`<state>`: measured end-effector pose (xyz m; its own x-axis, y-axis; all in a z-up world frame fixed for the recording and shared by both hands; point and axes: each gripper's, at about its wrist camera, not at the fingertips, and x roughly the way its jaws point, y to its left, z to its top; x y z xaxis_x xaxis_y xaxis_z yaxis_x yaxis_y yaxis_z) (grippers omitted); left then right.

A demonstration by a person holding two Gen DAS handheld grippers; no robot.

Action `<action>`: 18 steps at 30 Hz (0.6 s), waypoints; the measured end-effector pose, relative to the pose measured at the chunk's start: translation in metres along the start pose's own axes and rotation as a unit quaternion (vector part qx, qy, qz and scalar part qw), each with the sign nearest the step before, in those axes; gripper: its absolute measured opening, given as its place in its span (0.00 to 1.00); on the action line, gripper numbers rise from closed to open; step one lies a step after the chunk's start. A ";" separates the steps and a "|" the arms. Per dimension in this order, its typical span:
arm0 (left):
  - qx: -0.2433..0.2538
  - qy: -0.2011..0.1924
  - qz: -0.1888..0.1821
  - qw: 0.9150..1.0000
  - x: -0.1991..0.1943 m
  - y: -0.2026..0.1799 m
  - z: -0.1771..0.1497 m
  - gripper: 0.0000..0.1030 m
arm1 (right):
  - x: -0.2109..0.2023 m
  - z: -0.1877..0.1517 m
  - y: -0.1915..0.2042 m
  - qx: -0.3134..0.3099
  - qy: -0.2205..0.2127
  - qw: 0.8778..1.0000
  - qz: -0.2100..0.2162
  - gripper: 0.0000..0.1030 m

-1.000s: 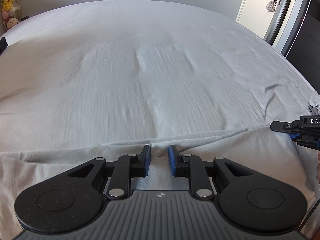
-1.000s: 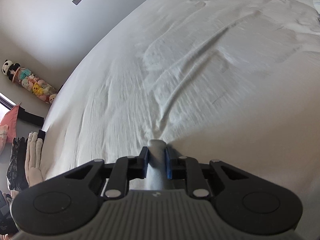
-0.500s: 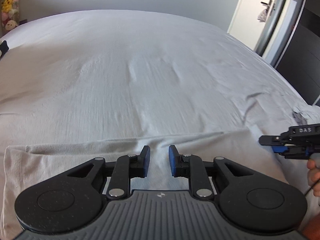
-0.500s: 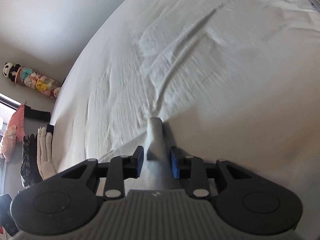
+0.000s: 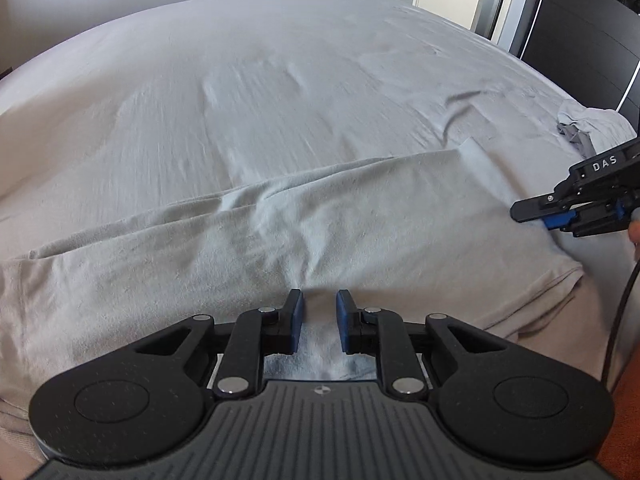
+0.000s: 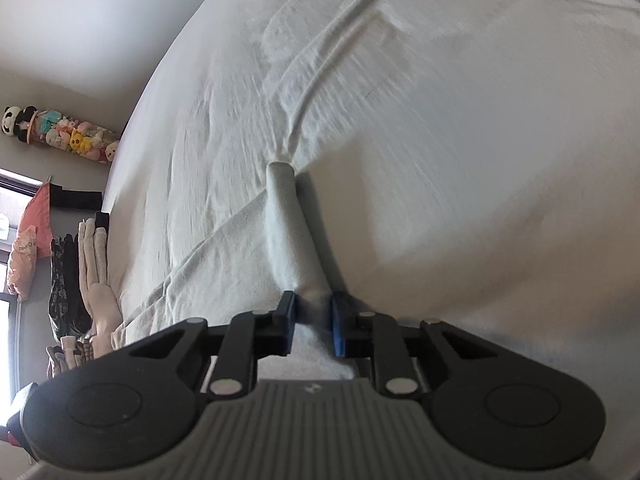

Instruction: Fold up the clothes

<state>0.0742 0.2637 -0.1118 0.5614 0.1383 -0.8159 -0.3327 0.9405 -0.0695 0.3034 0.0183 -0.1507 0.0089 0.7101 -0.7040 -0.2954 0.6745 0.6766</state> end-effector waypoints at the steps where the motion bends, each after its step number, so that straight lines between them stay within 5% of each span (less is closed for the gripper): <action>1: 0.000 0.002 -0.001 1.000 0.000 0.001 0.000 0.20 | 0.000 0.000 0.000 0.002 0.000 1.000 0.004 0.15; 8: 0.021 0.020 0.009 1.000 0.003 -0.003 0.001 0.18 | -0.020 -0.004 0.007 -0.006 -0.019 0.998 0.061 0.09; 18: 0.056 -0.012 -0.010 0.998 -0.035 -0.008 -0.014 0.18 | -0.048 -0.018 0.041 0.022 -0.052 0.987 0.152 0.09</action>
<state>0.0467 0.2467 -0.0910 0.5858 0.1251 -0.8007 -0.2355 0.9716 -0.0205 0.2734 0.0080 -0.0932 0.0246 0.8962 -0.4431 -0.2574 0.4339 0.8634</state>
